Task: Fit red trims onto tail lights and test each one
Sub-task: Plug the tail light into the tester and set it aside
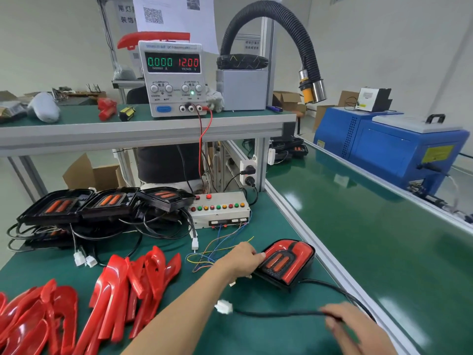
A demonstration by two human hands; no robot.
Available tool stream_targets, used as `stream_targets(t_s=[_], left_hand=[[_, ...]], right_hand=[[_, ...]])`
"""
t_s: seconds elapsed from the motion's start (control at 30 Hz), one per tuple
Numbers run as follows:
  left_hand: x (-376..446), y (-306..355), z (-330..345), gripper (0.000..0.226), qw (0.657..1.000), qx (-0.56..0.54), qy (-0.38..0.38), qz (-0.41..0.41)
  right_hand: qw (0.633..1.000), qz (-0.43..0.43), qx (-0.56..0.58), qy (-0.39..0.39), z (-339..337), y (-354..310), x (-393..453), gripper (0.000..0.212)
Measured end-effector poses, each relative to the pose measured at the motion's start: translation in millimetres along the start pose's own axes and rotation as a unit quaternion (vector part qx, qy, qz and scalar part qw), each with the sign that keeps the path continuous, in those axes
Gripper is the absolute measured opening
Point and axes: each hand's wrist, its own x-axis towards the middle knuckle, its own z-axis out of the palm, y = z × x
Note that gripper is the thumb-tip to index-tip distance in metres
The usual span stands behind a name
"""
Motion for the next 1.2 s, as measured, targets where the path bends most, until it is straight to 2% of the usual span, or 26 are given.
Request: stream_targets(t_s=[0.03, 0.1, 0.2, 0.3, 0.4, 0.5, 0.57, 0.63, 0.67, 0.73, 0.8, 0.87, 0.93, 1.0, 1.07, 1.13, 1.2], left_hand=[[-2.1, -0.3, -1.1, 0.034, 1.000, -0.016, -0.019, 0.002], [-6.3, -0.3, -5.8, 0.032, 0.998, -0.042, -0.056, 0.000], [-10.8, 0.4, -14.3, 0.029, 0.988, -0.079, -0.130, -0.021], [-12.2, -2.1, -13.9, 0.024, 0.967, -0.165, -0.185, -0.055], [-11.8, -8.6, -6.7, 0.021, 0.957, -0.213, -0.182, -0.070], [-14.1, -13.3, -0.6, 0.020, 0.954, -0.235, -0.170, -0.076], [-16.6, -16.3, 1.7, 0.022, 0.954, -0.245, -0.158, -0.072], [-19.9, -17.0, 3.1, 0.024, 0.951, -0.258, -0.158, -0.062], [-22.3, -15.4, 2.8, 0.024, 0.950, -0.263, -0.157, -0.054], [-25.4, -8.7, 0.1, 0.023, 0.954, -0.259, -0.147, -0.031], [-25.1, 3.4, -3.7, 0.024, 0.950, -0.282, -0.129, -0.015], [-23.0, 17.4, -10.3, 0.039, 0.939, -0.330, -0.094, -0.038], [-19.4, 23.6, -17.6, 0.045, 0.935, -0.353, -0.014, -0.040], [-19.1, 21.8, -27.5, 0.034, 0.940, -0.322, 0.115, 0.011], [-27.8, 17.1, -38.5, 0.025, 0.932, -0.283, 0.215, 0.071], [-41.5, 13.5, -45.4, 0.018, 0.923, -0.253, 0.261, 0.130], [-57.5, 9.0, -46.8, 0.016, 0.920, -0.235, 0.263, 0.170]], right_hand=[[0.995, 0.046, 0.057, 0.066, 0.2, -2.9, -1.6, 0.010], [0.978, 0.138, 0.111, 0.107, 6.7, 3.1, -0.7, 0.018], [0.960, 0.257, 0.108, 0.035, 11.2, 11.9, 28.6, 0.022], [0.938, 0.323, 0.121, 0.040, 19.7, 17.5, 54.3, 0.014], [0.913, 0.388, 0.124, -0.005, 33.2, 23.7, 67.5, 0.026], [0.908, 0.406, 0.093, -0.050, 48.6, 26.1, 69.4, 0.033], [0.880, 0.445, 0.157, -0.048, 56.7, 25.1, 68.3, 0.040], [0.827, 0.498, 0.256, -0.046, 60.1, 25.1, 68.0, 0.042], [0.813, 0.507, 0.283, -0.048, 59.3, 23.6, 68.7, 0.042], [0.814, 0.498, 0.297, -0.033, 60.7, 28.5, 72.2, 0.039], [0.821, 0.476, 0.316, 0.015, 60.2, 34.6, 81.5, 0.034], [0.816, 0.471, 0.324, 0.087, 59.5, 48.4, 100.9, 0.039], [0.795, 0.492, 0.321, 0.152, 56.2, 66.3, 127.6, 0.045], [0.771, 0.517, 0.309, 0.207, 54.0, 83.5, 155.9, 0.043], [0.767, 0.539, 0.259, 0.231, 53.4, 98.7, 182.2, 0.049], [0.768, 0.549, 0.221, 0.244, 51.6, 111.3, 204.4, 0.055], [0.758, 0.568, 0.203, 0.249, 50.7, 122.9, 222.6, 0.060]])
